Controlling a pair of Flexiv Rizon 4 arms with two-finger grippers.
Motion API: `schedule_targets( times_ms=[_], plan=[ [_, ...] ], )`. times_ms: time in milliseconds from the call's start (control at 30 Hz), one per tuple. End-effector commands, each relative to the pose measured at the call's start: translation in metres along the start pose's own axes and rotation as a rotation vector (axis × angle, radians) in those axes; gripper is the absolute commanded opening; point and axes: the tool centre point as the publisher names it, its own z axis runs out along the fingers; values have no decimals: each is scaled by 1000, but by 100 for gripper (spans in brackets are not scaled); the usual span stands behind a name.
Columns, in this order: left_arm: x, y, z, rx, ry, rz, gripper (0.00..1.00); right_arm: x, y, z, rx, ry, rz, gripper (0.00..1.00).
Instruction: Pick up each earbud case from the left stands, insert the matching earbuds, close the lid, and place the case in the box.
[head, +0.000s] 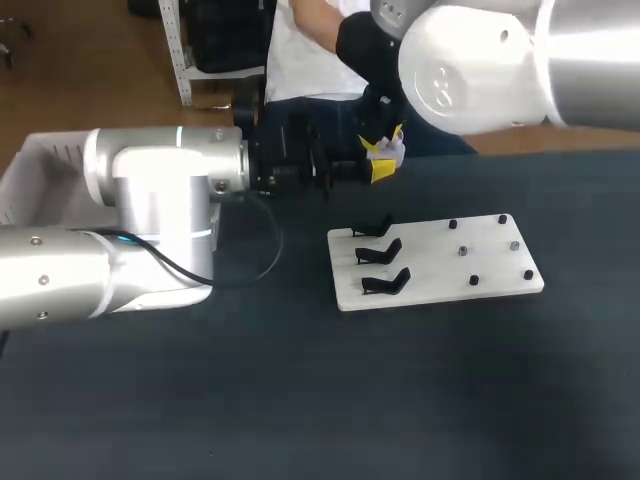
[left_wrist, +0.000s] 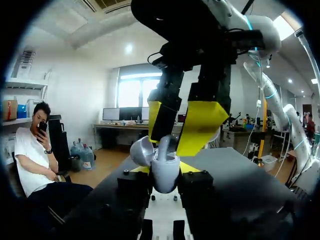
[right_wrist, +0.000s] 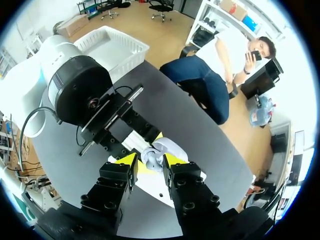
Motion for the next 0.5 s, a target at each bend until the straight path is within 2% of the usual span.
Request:
schedule_targets(
  times_ms=[33,200,300,500],
  plan=[
    [0,-2,0,-7,-4,3,0,-1,1,-2,6,0,1,39],
    [0,-2,0,-7,-4,3,0,-1,-1,-3,8,-6,5,40],
    [0,-2,0,-7,-4,3,0,-3,1,-13,22,-35,3,39],
    [0,-2,0,-7,-4,3,0,-16,-8,-23,63,-83,13,39]
  ],
)
